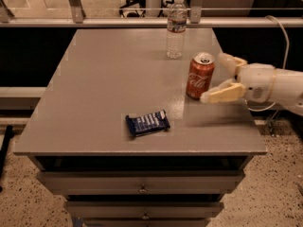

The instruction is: Place coke can upright

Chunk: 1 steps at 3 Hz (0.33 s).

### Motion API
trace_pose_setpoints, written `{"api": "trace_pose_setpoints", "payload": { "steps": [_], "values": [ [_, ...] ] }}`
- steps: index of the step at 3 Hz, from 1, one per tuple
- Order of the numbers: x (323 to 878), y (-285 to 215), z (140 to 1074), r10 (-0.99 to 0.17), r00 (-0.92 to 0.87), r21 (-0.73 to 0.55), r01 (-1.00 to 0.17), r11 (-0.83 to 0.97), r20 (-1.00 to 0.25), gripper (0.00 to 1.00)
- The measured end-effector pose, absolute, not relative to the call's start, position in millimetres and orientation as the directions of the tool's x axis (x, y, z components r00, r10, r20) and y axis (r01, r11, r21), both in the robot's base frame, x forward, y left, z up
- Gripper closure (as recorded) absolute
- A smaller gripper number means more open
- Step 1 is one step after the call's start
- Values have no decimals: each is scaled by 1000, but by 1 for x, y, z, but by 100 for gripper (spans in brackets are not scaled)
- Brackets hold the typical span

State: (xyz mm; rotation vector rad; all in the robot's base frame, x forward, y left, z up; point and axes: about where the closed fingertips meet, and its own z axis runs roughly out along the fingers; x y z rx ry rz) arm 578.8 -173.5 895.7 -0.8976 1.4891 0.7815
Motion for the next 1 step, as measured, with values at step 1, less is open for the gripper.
{"api": "trace_pose_setpoints", "payload": {
  "steps": [1],
  "values": [
    [551, -234, 921, -190, -74, -49, -817, 574, -979, 0]
  ]
}}
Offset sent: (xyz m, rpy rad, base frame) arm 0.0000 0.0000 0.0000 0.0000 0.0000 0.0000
